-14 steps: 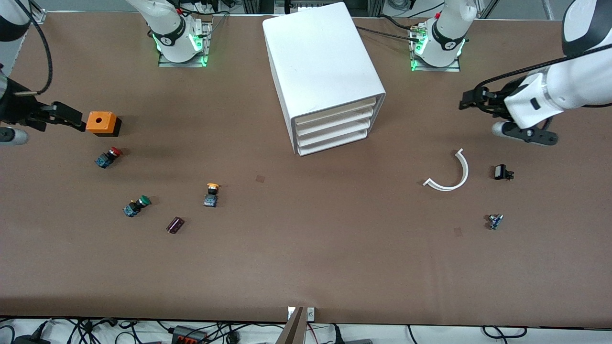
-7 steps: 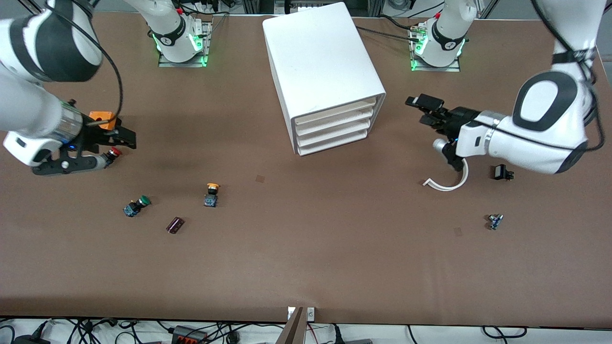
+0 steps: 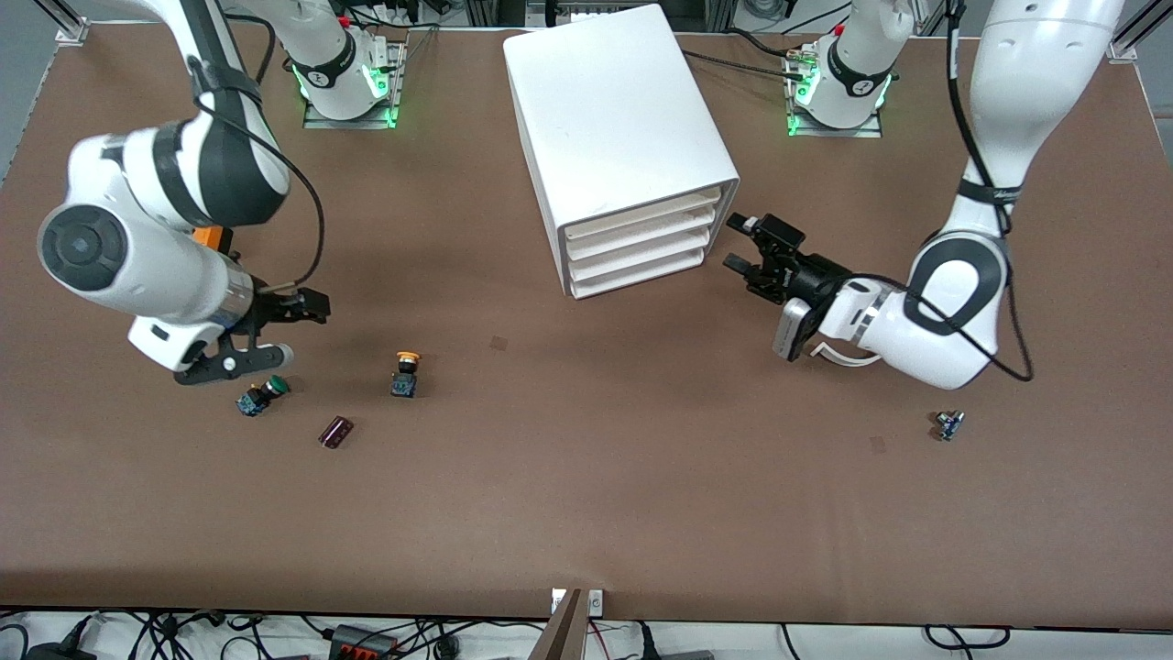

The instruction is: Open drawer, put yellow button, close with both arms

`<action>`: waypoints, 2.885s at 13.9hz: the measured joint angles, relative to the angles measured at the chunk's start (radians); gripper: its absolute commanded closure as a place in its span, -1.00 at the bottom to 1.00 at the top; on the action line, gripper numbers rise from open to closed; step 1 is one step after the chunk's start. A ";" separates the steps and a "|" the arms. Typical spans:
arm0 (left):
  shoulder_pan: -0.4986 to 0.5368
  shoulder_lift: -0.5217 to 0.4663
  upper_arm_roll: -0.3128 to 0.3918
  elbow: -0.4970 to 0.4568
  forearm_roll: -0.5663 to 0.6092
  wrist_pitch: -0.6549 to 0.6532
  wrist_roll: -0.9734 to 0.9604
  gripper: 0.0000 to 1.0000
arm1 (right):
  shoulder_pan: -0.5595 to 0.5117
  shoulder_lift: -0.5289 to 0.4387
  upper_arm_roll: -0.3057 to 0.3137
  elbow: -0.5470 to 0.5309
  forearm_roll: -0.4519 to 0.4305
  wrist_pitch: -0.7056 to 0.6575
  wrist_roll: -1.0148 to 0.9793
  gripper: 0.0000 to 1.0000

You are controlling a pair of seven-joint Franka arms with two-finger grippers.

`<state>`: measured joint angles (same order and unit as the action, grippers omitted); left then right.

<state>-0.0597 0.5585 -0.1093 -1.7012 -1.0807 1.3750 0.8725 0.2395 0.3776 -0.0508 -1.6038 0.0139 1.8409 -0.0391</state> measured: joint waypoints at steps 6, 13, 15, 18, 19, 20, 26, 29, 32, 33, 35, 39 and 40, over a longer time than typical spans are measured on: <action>-0.061 0.017 -0.008 -0.063 -0.033 0.083 0.033 -0.83 | 0.023 0.130 0.000 0.006 0.067 0.080 0.000 -1.00; -0.062 0.022 -0.024 -0.155 -0.068 0.093 0.123 -0.20 | 0.069 0.252 0.000 0.009 0.075 0.229 0.032 -1.00; -0.062 0.022 -0.025 -0.168 -0.070 0.093 0.133 -0.19 | 0.073 0.274 0.000 0.009 0.076 0.256 0.051 -1.00; -0.062 0.022 -0.036 -0.195 -0.071 0.093 0.138 -0.10 | 0.083 0.305 0.000 0.010 0.076 0.307 0.074 -1.00; -0.062 0.022 -0.039 -0.200 -0.071 0.093 0.141 -0.04 | 0.087 0.317 0.000 0.010 0.076 0.326 0.088 -1.00; -0.062 0.021 -0.044 -0.203 -0.071 0.093 0.142 0.01 | 0.089 0.328 0.000 0.010 0.076 0.343 0.101 -1.00; -0.061 0.017 -0.057 -0.209 -0.076 0.090 0.145 0.97 | 0.091 0.364 0.000 0.010 0.076 0.366 0.118 -0.42; -0.060 0.014 -0.057 -0.209 -0.076 0.095 0.145 0.99 | 0.091 0.366 -0.001 0.010 0.076 0.366 0.119 -0.28; -0.057 0.014 -0.056 -0.201 -0.076 0.100 0.145 0.99 | 0.091 0.375 -0.001 0.010 0.076 0.366 0.119 0.16; -0.056 0.014 -0.053 -0.192 -0.076 0.101 0.145 0.99 | 0.091 0.377 -0.001 0.010 0.076 0.367 0.119 0.51; -0.053 0.019 -0.044 -0.170 -0.076 0.105 0.143 0.99 | 0.091 0.377 -0.001 0.011 0.077 0.367 0.120 0.94; -0.019 0.084 -0.037 -0.057 -0.067 0.109 0.139 0.97 | 0.091 0.375 -0.002 0.058 0.079 0.353 0.119 1.00; -0.006 0.105 -0.037 -0.020 -0.058 0.108 0.130 0.97 | 0.091 0.373 -0.003 0.089 0.079 0.323 0.117 1.00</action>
<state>-0.0654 0.6632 -0.1460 -1.7209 -1.1385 1.4829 1.0030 0.3304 0.7501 -0.0534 -1.5150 0.0924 2.1641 0.0780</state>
